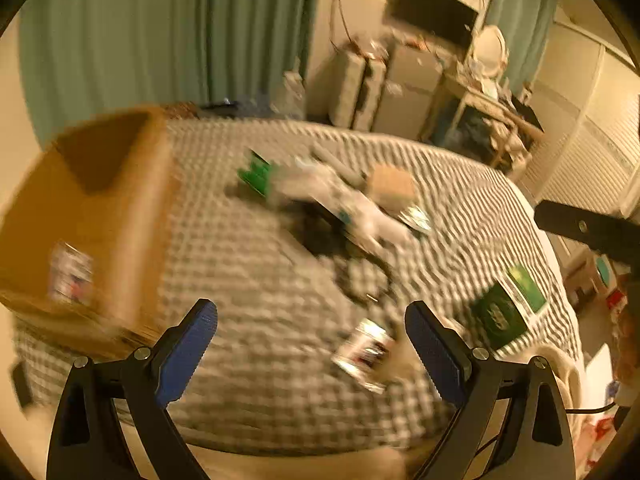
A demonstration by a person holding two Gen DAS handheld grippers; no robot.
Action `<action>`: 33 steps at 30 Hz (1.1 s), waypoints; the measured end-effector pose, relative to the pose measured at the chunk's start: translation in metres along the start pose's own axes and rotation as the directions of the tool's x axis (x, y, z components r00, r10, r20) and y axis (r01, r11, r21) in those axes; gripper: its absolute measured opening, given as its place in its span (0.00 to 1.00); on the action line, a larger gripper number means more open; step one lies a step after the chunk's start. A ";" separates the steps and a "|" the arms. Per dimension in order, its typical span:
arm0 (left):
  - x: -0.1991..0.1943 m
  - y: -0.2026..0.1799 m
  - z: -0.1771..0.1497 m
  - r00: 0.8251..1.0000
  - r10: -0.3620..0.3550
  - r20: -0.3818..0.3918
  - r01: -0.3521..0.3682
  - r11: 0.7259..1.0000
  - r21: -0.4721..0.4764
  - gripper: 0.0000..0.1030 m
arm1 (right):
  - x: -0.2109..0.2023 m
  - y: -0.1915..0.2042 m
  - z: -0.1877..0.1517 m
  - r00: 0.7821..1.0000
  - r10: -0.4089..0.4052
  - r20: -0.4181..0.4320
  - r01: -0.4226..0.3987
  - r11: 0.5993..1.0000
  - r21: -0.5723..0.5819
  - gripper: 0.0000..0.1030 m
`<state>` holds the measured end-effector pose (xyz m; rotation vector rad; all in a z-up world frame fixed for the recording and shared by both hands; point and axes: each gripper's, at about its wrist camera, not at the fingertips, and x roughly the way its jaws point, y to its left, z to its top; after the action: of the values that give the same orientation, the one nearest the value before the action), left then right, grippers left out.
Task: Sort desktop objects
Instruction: 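Grasp the lace cloth with the left gripper while the right grasps the green medicine box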
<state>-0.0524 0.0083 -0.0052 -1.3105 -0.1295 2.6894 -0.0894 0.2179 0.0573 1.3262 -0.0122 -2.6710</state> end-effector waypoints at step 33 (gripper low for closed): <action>0.151 -0.113 -0.043 0.967 0.051 -0.251 0.024 0.958 0.287 0.29 | 0.151 -0.131 -0.089 0.863 -0.147 -0.484 0.151 0.988 -0.030 0.84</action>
<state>-0.0996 0.1456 -0.1327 -1.5452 0.2902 2.4020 -0.1268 0.3303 -0.1265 2.0393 0.1442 -2.3674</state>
